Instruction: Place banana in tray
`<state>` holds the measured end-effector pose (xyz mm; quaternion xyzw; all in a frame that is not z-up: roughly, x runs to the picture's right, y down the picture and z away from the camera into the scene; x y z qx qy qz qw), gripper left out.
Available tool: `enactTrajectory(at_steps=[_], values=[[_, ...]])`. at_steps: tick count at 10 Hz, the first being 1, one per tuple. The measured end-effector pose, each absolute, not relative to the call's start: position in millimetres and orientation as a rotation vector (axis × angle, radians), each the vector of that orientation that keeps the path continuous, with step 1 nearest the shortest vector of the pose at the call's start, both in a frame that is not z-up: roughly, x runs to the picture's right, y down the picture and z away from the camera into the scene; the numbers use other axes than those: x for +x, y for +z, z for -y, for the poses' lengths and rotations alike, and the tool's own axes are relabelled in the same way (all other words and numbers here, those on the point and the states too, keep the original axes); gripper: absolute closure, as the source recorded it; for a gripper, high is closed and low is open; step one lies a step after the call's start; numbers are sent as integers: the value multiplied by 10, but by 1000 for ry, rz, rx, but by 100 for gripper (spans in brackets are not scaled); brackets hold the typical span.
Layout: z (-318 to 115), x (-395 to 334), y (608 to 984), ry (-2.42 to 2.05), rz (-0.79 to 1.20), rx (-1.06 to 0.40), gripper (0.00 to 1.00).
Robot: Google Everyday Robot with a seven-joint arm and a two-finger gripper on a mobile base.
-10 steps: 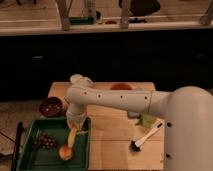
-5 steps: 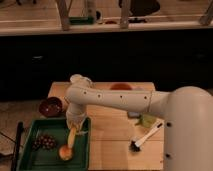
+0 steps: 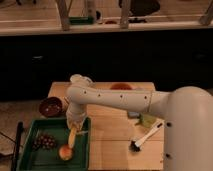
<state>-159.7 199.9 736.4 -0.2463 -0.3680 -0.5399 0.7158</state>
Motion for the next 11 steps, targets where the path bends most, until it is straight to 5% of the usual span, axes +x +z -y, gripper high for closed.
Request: enactTrajectory(at_steps=[11], values=[[-2013,-1589,7345,-1219,831,-551,20]])
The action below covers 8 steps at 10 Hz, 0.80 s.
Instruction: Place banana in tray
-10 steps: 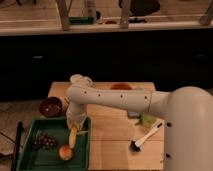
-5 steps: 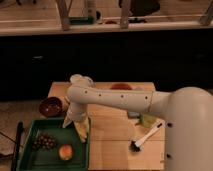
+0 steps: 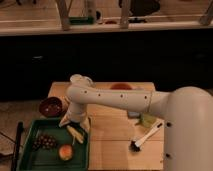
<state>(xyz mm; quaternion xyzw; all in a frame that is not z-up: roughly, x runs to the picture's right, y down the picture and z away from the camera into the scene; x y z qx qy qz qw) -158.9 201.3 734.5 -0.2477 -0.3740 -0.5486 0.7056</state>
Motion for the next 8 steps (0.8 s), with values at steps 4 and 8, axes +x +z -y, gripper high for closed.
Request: enactTrajectory(at_steps=[4,8], values=[[-2013,-1619,7321,-1227,827,-558,20],[-1971,-1624,7335,-1221,816,-544,20]])
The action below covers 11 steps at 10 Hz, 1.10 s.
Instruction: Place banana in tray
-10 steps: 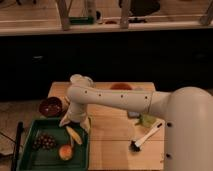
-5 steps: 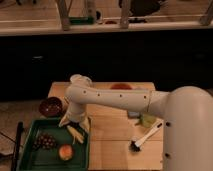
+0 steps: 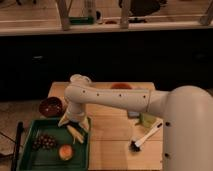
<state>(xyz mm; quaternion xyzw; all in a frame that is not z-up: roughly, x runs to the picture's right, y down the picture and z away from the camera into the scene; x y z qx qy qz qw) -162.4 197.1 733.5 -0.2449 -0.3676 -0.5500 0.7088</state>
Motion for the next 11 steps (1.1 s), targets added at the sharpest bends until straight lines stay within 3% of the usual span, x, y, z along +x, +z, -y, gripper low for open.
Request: enactTrajectory(at_steps=[11], values=[[-1935,-1623,7346,-1219,806,-530,20]])
